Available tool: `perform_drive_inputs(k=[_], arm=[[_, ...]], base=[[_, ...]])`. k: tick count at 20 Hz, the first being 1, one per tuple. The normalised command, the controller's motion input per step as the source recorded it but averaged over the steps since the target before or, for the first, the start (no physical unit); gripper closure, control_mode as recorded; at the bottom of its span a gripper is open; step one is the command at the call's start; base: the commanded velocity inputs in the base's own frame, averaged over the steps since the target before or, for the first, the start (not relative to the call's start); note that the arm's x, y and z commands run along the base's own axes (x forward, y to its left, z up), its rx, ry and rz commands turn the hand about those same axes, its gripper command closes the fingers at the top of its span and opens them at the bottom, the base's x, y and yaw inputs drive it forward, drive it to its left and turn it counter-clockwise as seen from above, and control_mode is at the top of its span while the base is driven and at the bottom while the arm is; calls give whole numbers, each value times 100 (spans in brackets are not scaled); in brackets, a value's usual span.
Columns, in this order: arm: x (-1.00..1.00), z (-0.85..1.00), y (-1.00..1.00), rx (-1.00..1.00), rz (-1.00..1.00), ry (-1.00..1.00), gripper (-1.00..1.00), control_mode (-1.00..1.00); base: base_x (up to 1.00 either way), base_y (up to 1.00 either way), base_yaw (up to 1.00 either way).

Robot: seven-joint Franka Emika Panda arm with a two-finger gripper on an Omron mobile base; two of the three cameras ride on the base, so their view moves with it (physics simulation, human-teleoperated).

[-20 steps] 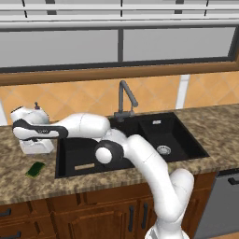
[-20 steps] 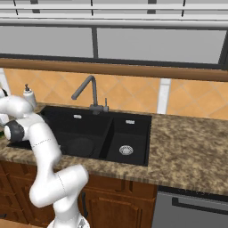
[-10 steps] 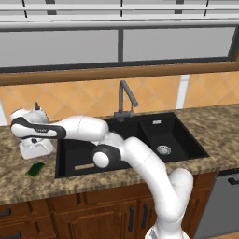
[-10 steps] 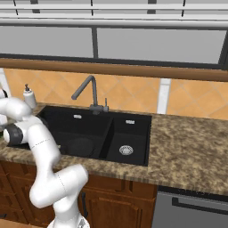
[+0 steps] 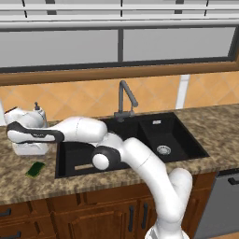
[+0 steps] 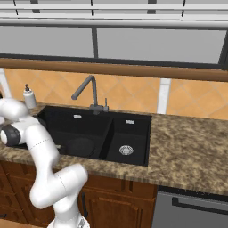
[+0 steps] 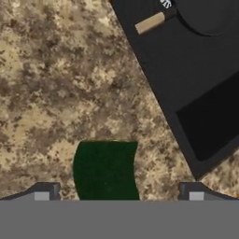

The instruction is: Pick the pan and sponge and place them into the sink. Then turn on the water.

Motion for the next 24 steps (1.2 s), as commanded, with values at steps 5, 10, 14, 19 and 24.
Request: perform_drive_inputs(k=[5, 10, 14, 19, 24], arm=[[-17, -58, 0, 12, -3, -9, -100, -100], [-1, -22, -10, 7, -3, 8, -100, -100], [0, -22, -8, 3, 0, 10, -100, -100], [-2, -52, 0, 5, 0, 0, -100, -100], [-15, -63, 0, 2, 0, 0, -100, -100]], base=[[0, 0, 0], [0, 0, 0], [0, 0, 0], [0, 0, 0], [0, 0, 0]])
